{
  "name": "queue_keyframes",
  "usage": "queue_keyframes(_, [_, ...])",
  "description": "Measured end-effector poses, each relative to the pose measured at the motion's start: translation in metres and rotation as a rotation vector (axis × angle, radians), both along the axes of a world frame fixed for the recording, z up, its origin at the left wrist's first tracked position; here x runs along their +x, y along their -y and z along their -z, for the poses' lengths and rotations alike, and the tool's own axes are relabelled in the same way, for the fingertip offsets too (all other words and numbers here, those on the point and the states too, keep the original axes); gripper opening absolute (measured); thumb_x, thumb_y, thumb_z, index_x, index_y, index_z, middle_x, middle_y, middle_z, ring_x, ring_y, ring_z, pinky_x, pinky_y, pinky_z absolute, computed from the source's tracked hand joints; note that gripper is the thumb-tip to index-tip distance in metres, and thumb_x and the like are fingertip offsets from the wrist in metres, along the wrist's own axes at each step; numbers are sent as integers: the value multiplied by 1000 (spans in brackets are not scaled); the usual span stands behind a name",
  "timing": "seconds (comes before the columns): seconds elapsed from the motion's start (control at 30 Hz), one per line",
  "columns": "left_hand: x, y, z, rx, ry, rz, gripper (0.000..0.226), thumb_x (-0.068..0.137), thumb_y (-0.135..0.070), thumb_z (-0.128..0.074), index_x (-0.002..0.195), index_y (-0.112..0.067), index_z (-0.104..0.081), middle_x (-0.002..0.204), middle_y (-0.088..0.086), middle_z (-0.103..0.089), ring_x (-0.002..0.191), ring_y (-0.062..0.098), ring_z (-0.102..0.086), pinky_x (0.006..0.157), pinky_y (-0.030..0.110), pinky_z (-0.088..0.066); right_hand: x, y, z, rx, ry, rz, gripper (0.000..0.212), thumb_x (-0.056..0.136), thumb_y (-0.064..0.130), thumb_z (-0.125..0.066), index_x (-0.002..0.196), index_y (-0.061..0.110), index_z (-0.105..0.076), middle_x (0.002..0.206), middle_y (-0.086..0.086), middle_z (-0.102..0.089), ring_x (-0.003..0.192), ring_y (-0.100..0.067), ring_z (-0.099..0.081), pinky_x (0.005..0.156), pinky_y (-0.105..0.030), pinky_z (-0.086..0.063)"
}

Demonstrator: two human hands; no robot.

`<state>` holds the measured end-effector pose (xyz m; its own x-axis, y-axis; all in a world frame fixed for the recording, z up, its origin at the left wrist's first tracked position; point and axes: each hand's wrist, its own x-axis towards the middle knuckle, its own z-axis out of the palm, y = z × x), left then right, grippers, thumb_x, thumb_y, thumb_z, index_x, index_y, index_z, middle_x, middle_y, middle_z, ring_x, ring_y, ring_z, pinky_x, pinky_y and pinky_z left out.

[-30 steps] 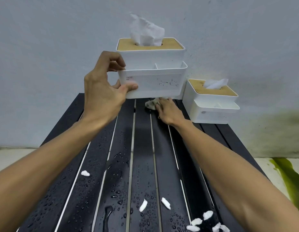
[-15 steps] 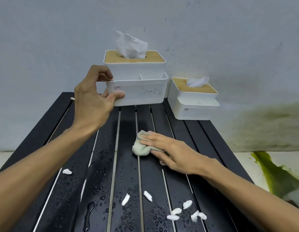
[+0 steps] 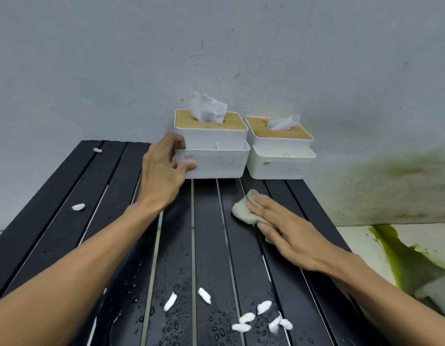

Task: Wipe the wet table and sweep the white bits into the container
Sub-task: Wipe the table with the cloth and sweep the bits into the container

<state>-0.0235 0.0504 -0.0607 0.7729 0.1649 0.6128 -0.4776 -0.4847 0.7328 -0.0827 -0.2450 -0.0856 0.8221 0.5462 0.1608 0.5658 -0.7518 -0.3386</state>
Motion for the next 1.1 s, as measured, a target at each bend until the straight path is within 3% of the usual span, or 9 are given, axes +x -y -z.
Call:
queue_keyframes(0.23, [12, 13, 13, 34, -17, 7, 39, 75, -9, -82, 95, -24, -52, 89, -23, -51, 94, 14, -50, 81, 42, -59, -27, 5, -8, -53, -47, -9, 57, 103, 52, -34, 156, 35, -24, 164, 24, -8, 150, 7, -3, 123, -18, -9])
queue_keyframes(0.4, [16, 15, 18, 73, -19, 1, 40, 75, -11, -82, 98, -23, -51, 92, -18, -51, 99, 18, -52, 80, 42, -59, -25, 4, -11, -79, -81, 26, 58, 99, 59, -36, 154, 44, -24, 162, 30, -4, 148, 11, 6, 122, -17, -7])
queue_keyframes(0.57, [21, 10, 18, 116, -55, -27, 46, 73, -14, -83, 100, -27, -48, 100, -7, -56, 101, 21, -54, 83, 47, -57, -10, -3, -8, -64, -76, -34, 55, 102, 56, -37, 154, 43, -25, 164, 22, -9, 151, 3, 4, 124, -26, -12])
queue_keyframes(0.77, [13, -1, 10, 299, -72, -60, 55, 75, -28, -82, 120, -27, -50, 118, -8, -61, 106, 17, -56, 88, 48, -52, -5, -26, -7, -69, -129, -8, 54, 104, 52, -34, 155, 41, -23, 165, 20, -4, 151, 4, 6, 124, -27, -12])
queue_keyframes(0.87, [0, -18, -1, 285, -86, -17, 56, 81, -35, -76, 129, -27, -49, 131, -11, -56, 119, 13, -54, 97, 45, -50, 3, -48, -6, -69, -122, 0, 55, 104, 51, -32, 156, 36, -23, 167, 14, -6, 153, -3, 3, 126, -32, -14])
queue_keyframes(0.97, [-24, -52, -11, 265, -123, -78, 42, 90, -40, -65, 129, -31, -50, 133, -14, -55, 122, 11, -52, 102, 42, -45, 13, -78, -6, -85, -126, -30, 56, 105, 51, -30, 157, 34, -21, 167, 13, -4, 153, -5, 2, 125, -34, -14])
queue_keyframes(1.1, [-74, -117, -5, 411, -281, -238, 38, 99, -40, -47, 136, -28, -48, 142, -5, -51, 131, 18, -44, 105, 39, -36, 25, -125, -4, -74, -135, -107, 57, 106, 48, -30, 158, 28, -20, 168, 6, -5, 154, -11, 2, 126, -34, -9])
